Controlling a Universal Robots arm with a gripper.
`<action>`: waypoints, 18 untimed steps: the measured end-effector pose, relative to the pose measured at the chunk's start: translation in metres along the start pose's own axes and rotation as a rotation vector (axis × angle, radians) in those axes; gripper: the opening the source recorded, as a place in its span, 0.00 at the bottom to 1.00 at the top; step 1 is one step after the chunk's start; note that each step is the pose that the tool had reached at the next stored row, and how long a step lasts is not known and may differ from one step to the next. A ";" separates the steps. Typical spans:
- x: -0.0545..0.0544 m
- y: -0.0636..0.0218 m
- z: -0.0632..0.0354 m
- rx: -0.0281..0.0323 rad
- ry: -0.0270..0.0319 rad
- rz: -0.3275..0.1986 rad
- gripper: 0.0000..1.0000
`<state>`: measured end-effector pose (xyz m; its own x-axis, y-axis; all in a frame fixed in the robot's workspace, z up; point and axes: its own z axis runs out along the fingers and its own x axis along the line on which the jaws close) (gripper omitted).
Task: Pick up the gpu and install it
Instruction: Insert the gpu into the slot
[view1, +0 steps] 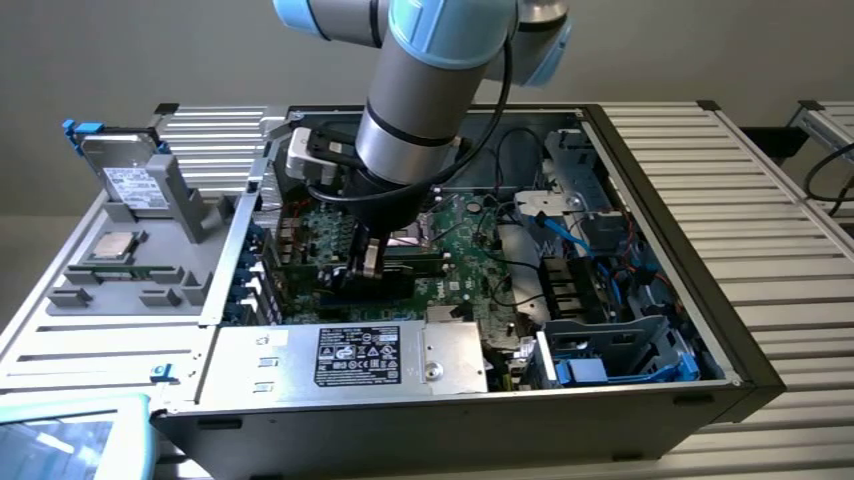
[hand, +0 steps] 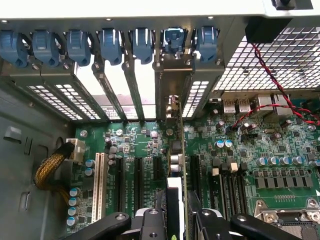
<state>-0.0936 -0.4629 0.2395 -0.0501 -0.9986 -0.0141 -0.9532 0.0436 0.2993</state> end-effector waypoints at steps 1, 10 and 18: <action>0.000 0.0000 0.0000 0.0000 0.0000 0.000 0.27; 0.000 0.0000 0.0001 0.0001 -0.0002 0.000 0.35; 0.000 0.0001 -0.0006 0.0000 0.0016 0.000 0.43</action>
<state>-0.0935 -0.4628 0.2402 -0.0499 -0.9987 -0.0125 -0.9532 0.0439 0.2993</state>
